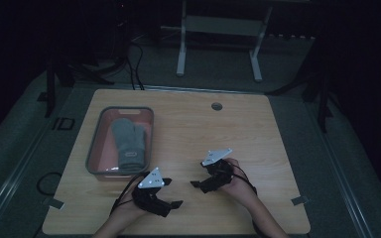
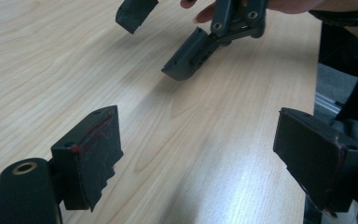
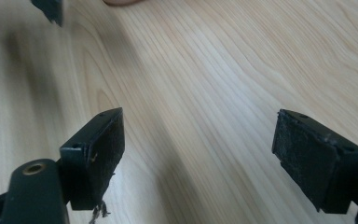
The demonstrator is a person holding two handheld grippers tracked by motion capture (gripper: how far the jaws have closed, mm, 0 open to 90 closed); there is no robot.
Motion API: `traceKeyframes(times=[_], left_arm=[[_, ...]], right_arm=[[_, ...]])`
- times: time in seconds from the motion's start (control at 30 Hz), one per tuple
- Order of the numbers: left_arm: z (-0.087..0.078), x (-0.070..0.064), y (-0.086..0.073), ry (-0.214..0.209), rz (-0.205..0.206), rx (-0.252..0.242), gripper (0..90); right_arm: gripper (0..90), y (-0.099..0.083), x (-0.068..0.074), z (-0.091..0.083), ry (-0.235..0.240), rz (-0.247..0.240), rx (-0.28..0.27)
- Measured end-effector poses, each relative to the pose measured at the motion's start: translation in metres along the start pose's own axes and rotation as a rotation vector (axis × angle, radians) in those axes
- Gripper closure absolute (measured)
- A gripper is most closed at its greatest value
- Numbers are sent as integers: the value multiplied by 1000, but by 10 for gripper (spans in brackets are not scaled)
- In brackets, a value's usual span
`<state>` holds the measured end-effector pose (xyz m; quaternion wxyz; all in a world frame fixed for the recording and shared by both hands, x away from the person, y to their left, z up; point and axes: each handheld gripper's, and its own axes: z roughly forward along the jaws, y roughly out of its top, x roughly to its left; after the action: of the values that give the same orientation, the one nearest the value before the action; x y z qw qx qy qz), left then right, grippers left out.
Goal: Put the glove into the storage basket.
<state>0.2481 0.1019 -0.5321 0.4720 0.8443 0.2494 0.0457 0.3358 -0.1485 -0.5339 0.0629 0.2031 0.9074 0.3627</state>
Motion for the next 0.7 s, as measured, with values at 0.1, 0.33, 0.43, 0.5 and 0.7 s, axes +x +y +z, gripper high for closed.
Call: traceKeyframes(times=[0.1, 0.33, 0.43, 0.5, 0.7], left_arm=[[2, -1, -1, -5, 21, -24, 155], [10, 1, -6, -32, -1, -12, 155], [11, 1, -7, -33, 11, -23, 155], [11, 2, -9, -34, 9, -24, 155], [11, 5, -15, -35, -20, -33, 155]], right_arm=[[168, -9, 0, -4, -18, -13, -5], [168, -25, -2, -11, -44, -10, 1], [168, -34, -3, -14, -58, 5, 4], [169, -37, -3, -16, -76, 4, 11], [172, -46, -7, -21, -94, 31, -6]])
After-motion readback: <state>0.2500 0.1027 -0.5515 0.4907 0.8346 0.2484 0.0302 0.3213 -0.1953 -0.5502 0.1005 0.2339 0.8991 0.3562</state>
